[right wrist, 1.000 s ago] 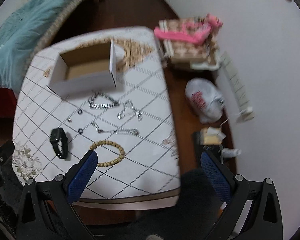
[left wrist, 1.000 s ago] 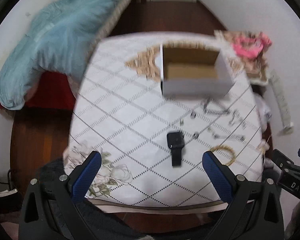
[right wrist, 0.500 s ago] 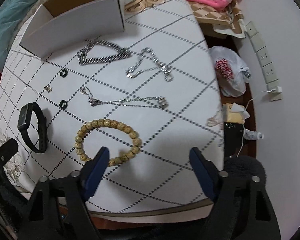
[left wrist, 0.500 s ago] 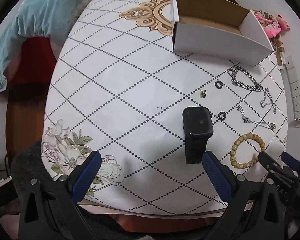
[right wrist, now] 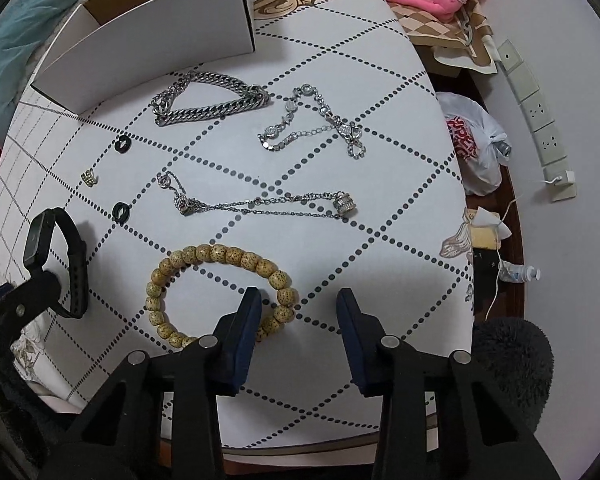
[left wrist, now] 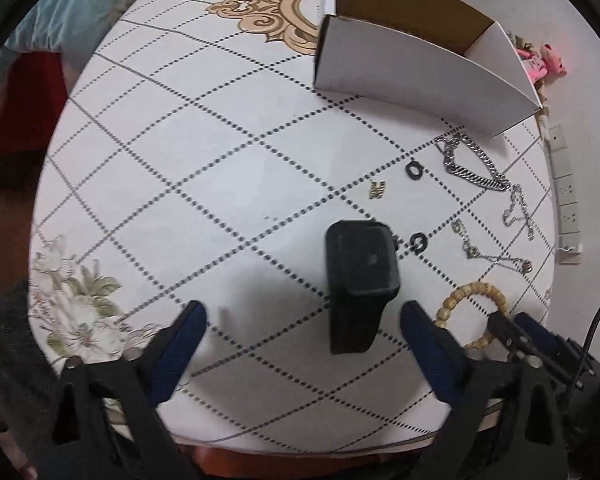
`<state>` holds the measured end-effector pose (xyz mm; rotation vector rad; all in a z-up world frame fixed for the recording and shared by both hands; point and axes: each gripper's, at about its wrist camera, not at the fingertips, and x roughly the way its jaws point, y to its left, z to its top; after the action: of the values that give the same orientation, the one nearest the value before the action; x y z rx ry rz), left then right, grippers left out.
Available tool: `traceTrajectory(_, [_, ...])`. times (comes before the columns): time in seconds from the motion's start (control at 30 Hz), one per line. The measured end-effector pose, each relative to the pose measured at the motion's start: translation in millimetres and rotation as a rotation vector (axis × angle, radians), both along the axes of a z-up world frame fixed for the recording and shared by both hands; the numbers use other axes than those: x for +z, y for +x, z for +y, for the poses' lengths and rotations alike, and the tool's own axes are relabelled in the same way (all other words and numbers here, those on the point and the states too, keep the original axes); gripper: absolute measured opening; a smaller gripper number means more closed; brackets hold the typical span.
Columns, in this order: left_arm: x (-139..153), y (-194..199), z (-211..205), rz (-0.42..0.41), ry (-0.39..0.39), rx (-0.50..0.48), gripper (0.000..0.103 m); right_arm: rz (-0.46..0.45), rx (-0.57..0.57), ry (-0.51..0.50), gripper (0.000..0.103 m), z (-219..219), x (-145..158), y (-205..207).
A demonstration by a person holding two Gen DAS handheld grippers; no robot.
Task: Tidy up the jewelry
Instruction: 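Lower the left gripper onto the black smartwatch while the right gripper reaches the wooden bead bracelet, then grasp the smartwatch with the left gripper while the right gripper grasps the bead bracelet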
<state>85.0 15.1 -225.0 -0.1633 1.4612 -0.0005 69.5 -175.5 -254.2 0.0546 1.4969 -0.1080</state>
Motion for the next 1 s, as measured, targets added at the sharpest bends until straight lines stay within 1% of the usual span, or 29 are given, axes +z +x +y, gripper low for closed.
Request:
traceTrajectory(0.03, [-5.0,3.6,-2.0,-0.004,0.001,-0.002,0.073,-0.001,0.005,-0.001,0.041,1.0,0.1,-0.5])
traceTrajectory(0.07, [-8.3,4.4,-3.2,-0.007,-0.003,-0.006,0.068,-0.002,0.006,0.000,0.041,0.4,0.1,0.0])
traceTrajectory(0.1, [-11.6,5.0,-4.4,-0.015,-0.001,-0.015,0.055,-0.002,0.009,-0.001,0.041,0.2,0.3,0.2])
traceTrajectory(0.13, [-15.4,5.9,-4.6,-0.021,-0.001,-0.023,0.038,-0.003,0.011,-0.002,0.041,1.4,1.1,-0.6])
traceTrajectory(0.17, [-18.6,5.8,-5.5,-0.023,0.001,-0.029,0.030,-0.004,0.012,-0.002,0.041,2.0,1.5,-1.1])
traceTrajectory(0.23, [-21.7,4.2,-7.0,-0.044,-0.007,-0.036,0.020,-0.008,0.017,-0.001,0.039,1.4,1.3,-0.8])
traceTrajectory(0.27, [-22.7,3.3,-7.6,-0.056,0.001,-0.043,0.016,-0.016,0.023,-0.005,0.031,2.8,2.5,-1.2])
traceTrajectory(0.3, [-24.5,2.4,-8.9,-0.064,0.017,-0.055,0.015,-0.021,0.027,-0.007,0.017,3.8,3.3,-1.6])
traceTrajectory(0.33, [-24.0,1.2,-9.7,-0.067,0.021,-0.060,0.015,-0.022,0.028,-0.011,0.011,4.5,3.1,-1.2])
traceTrajectory(0.43, [-26.5,-3.2,-9.2,-0.083,0.037,-0.070,0.015,-0.030,0.024,0.004,0.010,5.4,3.8,-1.7])
traceTrajectory(0.53, [-7.9,-9.0,-13.5,-0.095,0.040,-0.074,0.014,-0.047,0.000,0.043,0.009,1.7,8.3,-3.5])
traceTrajectory(0.6, [-3.5,-11.7,-12.2,-0.105,0.037,-0.077,0.014,-0.067,-0.013,0.066,0.009,-2.2,15.6,-3.5])
traceTrajectory(0.63, [5.4,-17.5,-24.5,-0.106,0.033,-0.077,0.014,-0.080,-0.015,0.080,0.009,-4.7,20.7,-3.5])
traceTrajectory(0.8, [21.2,-22.1,-28.7,-0.136,0.013,-0.081,0.014,-0.153,-0.010,0.135,0.009,-5.5,52.5,-1.0])
traceTrajectory(1.0, [53.1,-6.1,-29.2,-0.198,-0.026,-0.084,0.014,-0.226,0.038,0.178,0.009,0.9,92.4,13.2])
